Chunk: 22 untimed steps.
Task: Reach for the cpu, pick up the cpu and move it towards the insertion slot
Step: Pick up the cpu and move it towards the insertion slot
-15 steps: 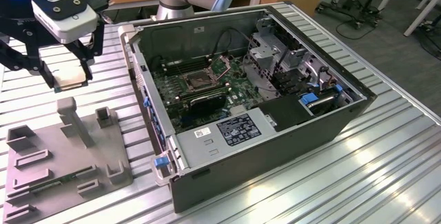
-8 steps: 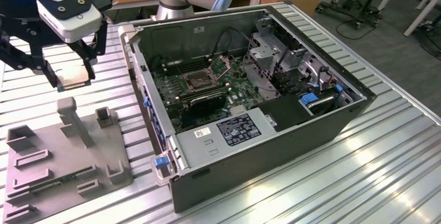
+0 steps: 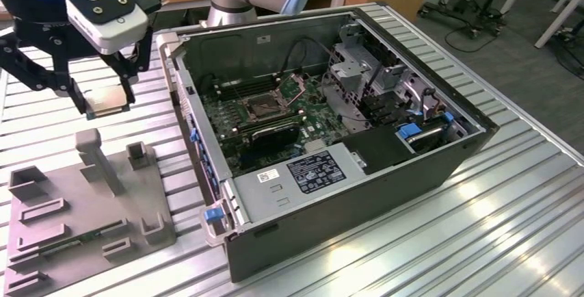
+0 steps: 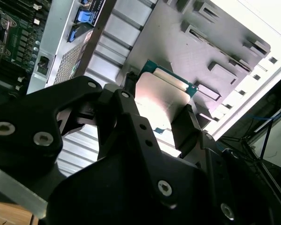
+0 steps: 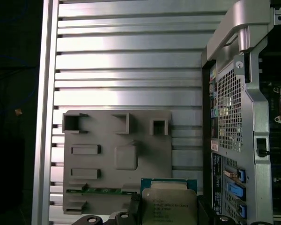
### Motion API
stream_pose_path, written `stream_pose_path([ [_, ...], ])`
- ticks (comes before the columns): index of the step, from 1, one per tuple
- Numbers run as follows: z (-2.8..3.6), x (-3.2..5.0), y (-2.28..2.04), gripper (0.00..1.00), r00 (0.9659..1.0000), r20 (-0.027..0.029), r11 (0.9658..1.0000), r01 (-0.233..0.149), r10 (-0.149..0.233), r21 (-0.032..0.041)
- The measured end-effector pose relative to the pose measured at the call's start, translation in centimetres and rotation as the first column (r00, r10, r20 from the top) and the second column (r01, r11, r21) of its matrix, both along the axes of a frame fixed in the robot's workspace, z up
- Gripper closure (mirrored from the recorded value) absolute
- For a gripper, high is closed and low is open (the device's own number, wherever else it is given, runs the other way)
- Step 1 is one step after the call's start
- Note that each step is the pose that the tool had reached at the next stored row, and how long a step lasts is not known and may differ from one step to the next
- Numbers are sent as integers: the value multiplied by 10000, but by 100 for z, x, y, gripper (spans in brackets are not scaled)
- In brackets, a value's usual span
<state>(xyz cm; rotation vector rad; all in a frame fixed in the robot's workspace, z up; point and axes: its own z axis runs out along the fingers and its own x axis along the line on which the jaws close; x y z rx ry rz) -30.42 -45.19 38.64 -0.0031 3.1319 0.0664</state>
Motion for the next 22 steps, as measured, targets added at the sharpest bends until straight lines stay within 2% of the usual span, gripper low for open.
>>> stream_pose_path([
  [22, 0, 234, 0, 45, 10000, 0, 10000, 0, 0, 0],
])
